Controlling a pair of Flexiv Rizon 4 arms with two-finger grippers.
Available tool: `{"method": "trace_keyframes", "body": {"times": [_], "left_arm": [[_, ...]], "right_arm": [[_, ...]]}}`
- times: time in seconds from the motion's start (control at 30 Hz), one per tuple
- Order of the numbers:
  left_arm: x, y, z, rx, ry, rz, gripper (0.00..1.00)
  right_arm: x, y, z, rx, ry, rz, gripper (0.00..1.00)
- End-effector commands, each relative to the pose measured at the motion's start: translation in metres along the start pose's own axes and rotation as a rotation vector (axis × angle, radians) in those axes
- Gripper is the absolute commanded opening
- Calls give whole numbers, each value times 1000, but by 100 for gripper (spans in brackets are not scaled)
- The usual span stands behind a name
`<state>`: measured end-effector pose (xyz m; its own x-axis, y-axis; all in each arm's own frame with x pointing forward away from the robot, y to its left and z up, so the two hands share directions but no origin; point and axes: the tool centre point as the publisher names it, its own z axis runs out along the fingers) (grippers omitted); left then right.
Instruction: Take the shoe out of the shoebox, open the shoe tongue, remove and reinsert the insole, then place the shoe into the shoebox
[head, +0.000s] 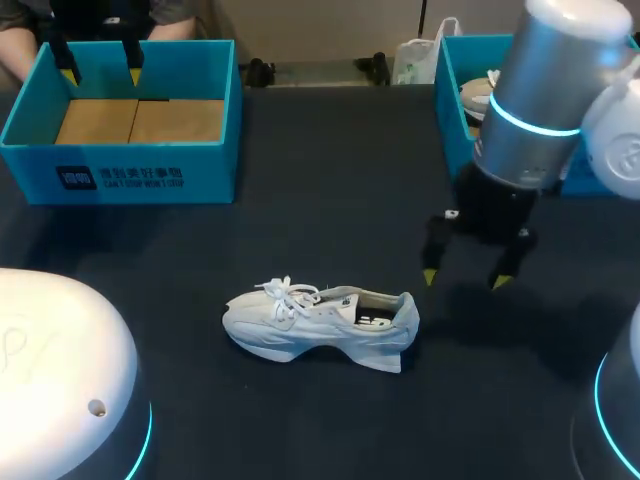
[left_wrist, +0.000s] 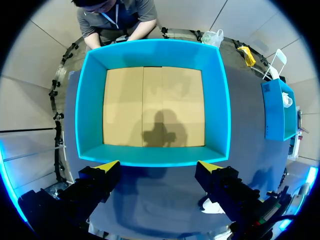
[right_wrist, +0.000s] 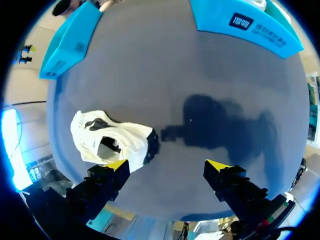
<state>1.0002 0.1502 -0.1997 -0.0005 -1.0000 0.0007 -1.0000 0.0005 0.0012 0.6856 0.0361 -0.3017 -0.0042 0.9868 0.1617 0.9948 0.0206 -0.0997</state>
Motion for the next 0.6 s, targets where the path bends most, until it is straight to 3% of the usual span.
{"method": "trace_keyframes", "body": {"times": [0.03, 0.13, 0.2, 0.23, 0.57, 0.6], "left_arm": [[0, 0, 0, 0, 0, 0, 100], [0, 0, 0, 0, 0, 0, 100], [0, 0, 0, 0, 0, 0, 100], [0, 0, 0, 0, 0, 0, 100], [0, 0, 0, 0, 0, 0, 100], [0, 0, 0, 0, 0, 0, 100]], "right_arm": [[-23, -17, -10, -142, 204, -124, 100], [-31, -21, -19, -251, 262, -280, 100], [-31, -22, -21, -303, 383, -554, 100], [-36, -19, -17, -249, 471, -643, 100], [-36, -19, -17, -249, 471, -643, 100], [-37, -17, -14, -279, 464, -705, 100]]}}
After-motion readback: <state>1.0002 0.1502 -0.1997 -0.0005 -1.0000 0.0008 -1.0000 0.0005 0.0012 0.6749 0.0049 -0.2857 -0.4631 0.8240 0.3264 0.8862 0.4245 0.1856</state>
